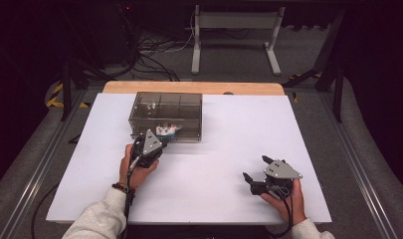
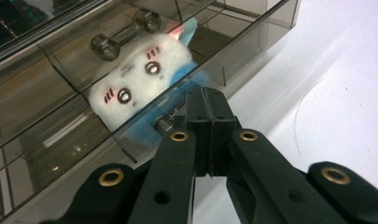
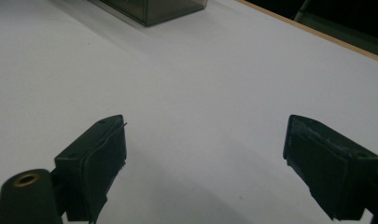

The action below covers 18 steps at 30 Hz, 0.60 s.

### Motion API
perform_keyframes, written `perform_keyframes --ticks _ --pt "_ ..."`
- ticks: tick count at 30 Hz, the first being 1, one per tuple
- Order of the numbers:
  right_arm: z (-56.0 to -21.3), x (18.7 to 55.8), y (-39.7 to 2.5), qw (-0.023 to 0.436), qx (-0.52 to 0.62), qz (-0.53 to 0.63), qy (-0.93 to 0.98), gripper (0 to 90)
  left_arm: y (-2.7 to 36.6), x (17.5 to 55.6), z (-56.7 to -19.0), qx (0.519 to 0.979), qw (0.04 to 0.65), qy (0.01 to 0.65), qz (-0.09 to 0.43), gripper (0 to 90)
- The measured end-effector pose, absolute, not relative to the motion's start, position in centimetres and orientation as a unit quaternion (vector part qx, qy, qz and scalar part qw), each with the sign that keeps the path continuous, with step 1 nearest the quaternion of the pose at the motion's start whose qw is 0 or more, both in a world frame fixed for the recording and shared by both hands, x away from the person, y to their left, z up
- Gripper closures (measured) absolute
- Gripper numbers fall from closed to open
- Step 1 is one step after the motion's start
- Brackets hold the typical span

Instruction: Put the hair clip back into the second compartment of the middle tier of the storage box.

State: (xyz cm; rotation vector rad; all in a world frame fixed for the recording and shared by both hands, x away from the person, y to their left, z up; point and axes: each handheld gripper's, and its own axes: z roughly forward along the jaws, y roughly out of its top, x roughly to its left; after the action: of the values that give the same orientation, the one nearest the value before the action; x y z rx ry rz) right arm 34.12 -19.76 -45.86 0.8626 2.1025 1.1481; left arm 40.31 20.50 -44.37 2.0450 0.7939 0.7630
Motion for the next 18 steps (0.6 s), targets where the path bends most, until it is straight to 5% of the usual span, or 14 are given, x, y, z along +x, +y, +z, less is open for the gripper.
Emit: perform_keyframes --ticks 18 --pt "-45.74 34.1 -19.79 0.295 0.321 0.433 0.789 13.8 20.38 40.46 -44.34 0.809 0.393 0.311 0.308 90.0"
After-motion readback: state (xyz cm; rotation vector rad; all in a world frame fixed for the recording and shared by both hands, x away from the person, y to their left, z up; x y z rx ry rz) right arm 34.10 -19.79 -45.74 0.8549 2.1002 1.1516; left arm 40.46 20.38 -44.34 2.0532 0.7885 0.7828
